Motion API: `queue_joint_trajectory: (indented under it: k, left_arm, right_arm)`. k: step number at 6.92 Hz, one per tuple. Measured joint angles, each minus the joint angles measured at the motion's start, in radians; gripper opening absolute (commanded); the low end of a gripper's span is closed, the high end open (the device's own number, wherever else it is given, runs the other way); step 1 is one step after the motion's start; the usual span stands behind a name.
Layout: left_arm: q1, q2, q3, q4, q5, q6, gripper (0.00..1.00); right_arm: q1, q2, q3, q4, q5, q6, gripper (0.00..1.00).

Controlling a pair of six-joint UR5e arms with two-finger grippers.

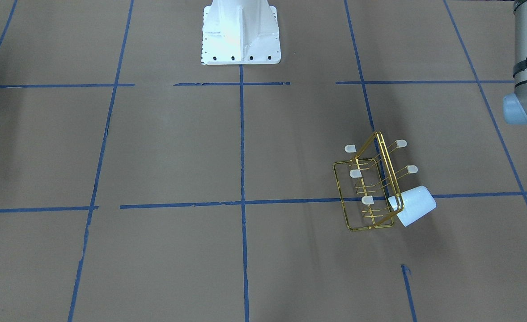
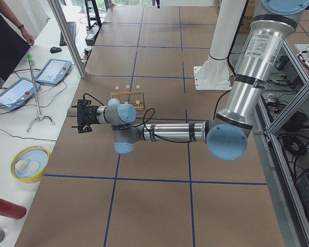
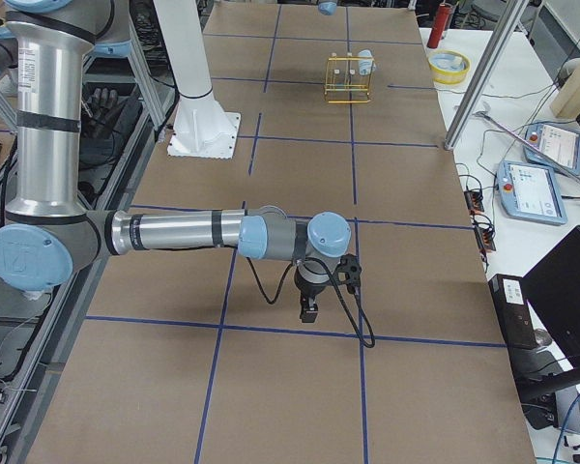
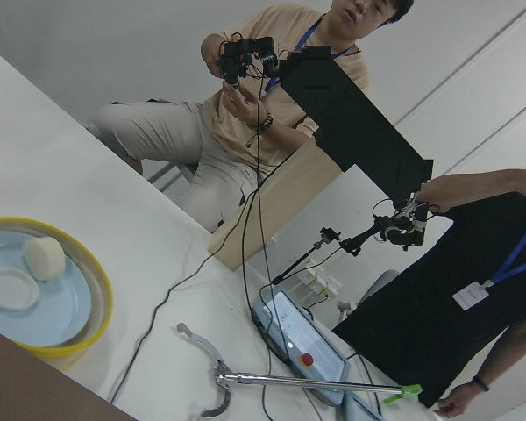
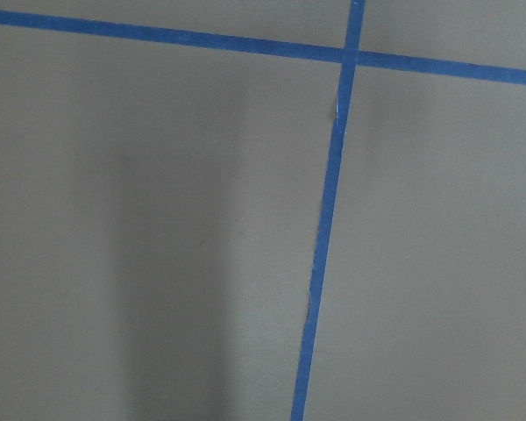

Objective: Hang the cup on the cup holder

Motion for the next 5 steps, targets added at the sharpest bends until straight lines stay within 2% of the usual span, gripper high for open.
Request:
queue_joint_trajectory:
  k: [5]
  left_arm:
    - [-0.060,0.027,-0.080,0.499,-0.165,0.435,1.00]
  right_arm:
    - [0.000,0.000,0.000,0.000,0.000,0.000,1.00]
